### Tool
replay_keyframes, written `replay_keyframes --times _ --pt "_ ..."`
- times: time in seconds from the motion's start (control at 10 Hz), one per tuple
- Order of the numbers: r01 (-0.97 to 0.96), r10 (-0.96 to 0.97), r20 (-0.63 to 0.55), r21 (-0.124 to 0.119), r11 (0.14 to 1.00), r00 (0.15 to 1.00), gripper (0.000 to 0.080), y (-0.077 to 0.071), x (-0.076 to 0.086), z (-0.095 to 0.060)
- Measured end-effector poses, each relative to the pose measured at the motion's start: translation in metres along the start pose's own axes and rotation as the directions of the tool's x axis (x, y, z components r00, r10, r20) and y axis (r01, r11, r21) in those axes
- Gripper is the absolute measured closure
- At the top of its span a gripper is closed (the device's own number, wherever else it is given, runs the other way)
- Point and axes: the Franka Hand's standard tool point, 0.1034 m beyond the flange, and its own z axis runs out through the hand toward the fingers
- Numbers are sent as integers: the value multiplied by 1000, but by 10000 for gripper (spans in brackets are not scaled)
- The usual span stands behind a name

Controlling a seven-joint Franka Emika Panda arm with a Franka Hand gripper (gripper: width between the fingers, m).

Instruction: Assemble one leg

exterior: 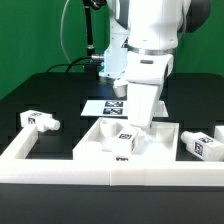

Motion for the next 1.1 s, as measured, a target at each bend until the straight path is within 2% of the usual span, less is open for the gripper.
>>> replay_keyframes --times 0.1,0.2,0.3,0.4,0.5,0.6,0.7,0.8,0.9,1.1 --pt "0 0 0 0 1000 1000 672 0 0 0" --pt "0 0 1 1 1000 1000 488 0 0 0" --pt "-3 3 9 18 1000 1000 488 0 1 -3" --pt "-24 24 9 11 1000 1000 306 4 7 -11" --pt "-47 47 15 11 999 999 202 8 13 -24" --pt "-98 97 30 20 995 995 202 12 21 -40" --pt "-178 178 34 7 984 984 160 22 36 -58" --pt "-240 240 30 -9 971 970 152 30 51 -68" --pt "-281 281 33 -11 960 959 152 35 61 -72" --pt "-265 265 33 -7 964 964 151 35 57 -69"
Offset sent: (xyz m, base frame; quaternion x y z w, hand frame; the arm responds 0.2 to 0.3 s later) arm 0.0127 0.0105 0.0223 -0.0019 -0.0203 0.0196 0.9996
